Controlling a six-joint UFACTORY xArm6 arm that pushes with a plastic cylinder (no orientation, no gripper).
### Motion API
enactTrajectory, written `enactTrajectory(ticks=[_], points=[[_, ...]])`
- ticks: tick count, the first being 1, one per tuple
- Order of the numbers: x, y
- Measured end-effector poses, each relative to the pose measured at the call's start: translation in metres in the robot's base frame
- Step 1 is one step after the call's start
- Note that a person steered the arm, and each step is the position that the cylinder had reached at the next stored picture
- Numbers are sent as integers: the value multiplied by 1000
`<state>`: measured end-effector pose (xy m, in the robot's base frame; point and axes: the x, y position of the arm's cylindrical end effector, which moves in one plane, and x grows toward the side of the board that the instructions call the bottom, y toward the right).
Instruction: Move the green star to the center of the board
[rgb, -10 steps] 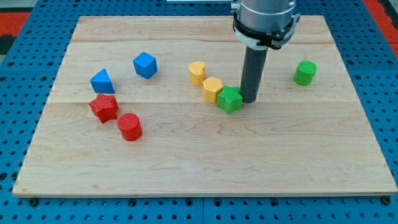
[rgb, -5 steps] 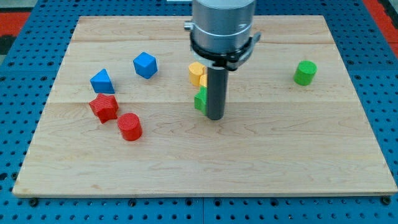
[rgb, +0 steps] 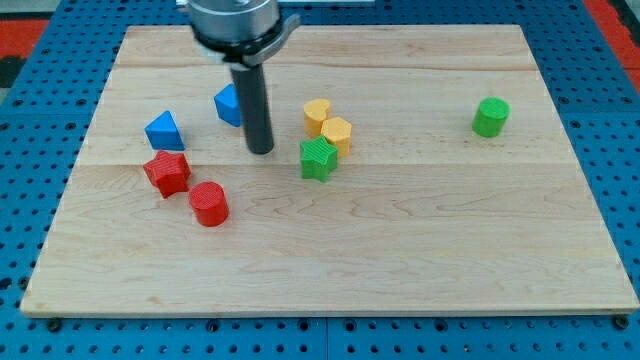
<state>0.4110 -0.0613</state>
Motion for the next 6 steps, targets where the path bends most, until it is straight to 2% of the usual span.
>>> enactTrajectory(ticks=[2,6], points=[[1,64],[31,110]])
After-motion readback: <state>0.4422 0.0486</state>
